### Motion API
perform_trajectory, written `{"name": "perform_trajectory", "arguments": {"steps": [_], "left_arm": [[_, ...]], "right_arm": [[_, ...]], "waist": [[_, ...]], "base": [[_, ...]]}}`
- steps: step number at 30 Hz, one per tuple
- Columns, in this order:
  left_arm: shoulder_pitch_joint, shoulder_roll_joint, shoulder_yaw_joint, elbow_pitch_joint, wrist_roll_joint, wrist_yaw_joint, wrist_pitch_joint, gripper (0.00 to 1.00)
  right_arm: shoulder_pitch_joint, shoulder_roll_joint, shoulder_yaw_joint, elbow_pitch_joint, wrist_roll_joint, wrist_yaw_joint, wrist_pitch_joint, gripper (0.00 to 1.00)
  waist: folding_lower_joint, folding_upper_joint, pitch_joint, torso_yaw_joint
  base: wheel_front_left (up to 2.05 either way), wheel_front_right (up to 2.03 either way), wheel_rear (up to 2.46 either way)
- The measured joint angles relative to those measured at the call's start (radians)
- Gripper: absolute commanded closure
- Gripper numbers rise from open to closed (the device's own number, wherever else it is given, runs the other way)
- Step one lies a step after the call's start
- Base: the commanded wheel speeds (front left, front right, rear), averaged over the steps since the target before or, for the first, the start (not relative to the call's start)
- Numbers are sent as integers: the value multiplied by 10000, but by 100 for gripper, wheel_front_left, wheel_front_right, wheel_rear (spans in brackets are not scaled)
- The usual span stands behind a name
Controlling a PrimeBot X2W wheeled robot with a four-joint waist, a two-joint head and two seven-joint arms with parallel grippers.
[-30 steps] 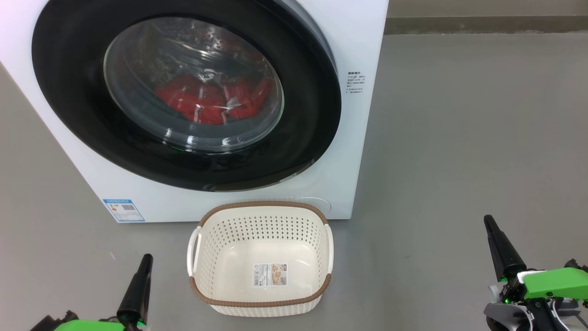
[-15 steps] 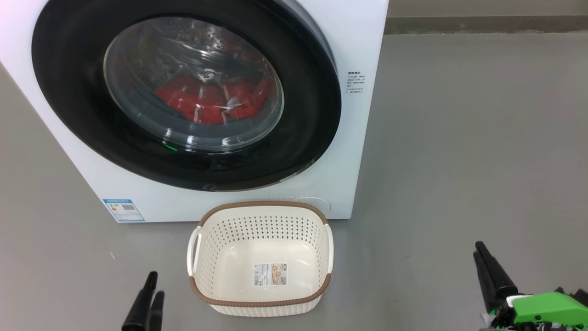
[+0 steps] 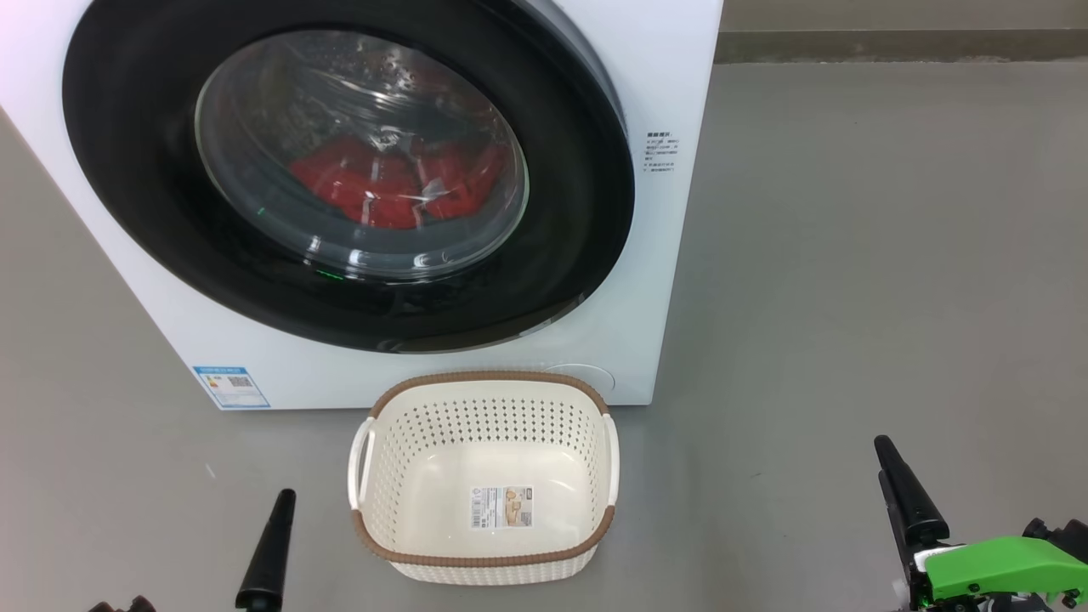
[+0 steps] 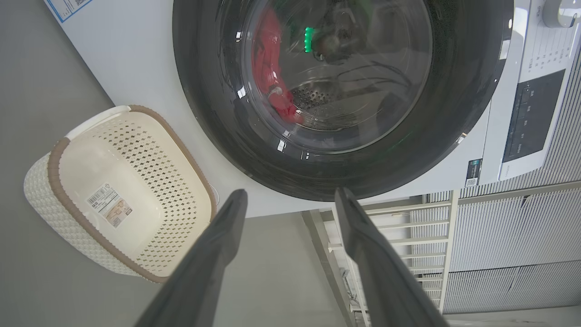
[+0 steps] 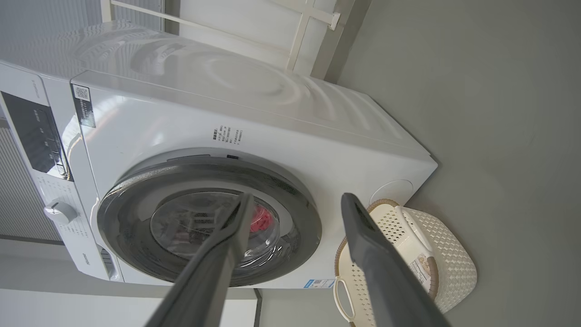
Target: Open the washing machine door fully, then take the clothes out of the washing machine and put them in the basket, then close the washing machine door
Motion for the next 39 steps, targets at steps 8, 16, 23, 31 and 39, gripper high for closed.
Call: {"name": "perform_trajectory", "arguments": {"steps": [8,16,23,31,39], "left_arm": [[89,17,-73,-196,1352,0,-244,0],[161,36,-174,-353,2640,82,-439,0],[171,82,-282,-499,3595,102,-629,0],[193,130,-384,-610,4539,178,-871,0],[227,169,-456,-717,5553,178,-1062,0]], "right_arm": [[13,-31,157,-52,-1106,0,-238,0],[73,-38,221,-140,-2351,0,-441,0],[88,-33,226,-205,-3363,0,-652,0],[221,-27,282,-221,-4232,0,-869,0],[225,-21,309,-288,-5198,0,-1080,0]], "waist": [[0,0,6,6],[0,1,20,19],[0,0,32,20],[-1,0,42,6],[-1,0,52,-18]], "base": [[0,0,0],[0,0,0],[0,0,0],[0,0,0],[0,0,0]]}}
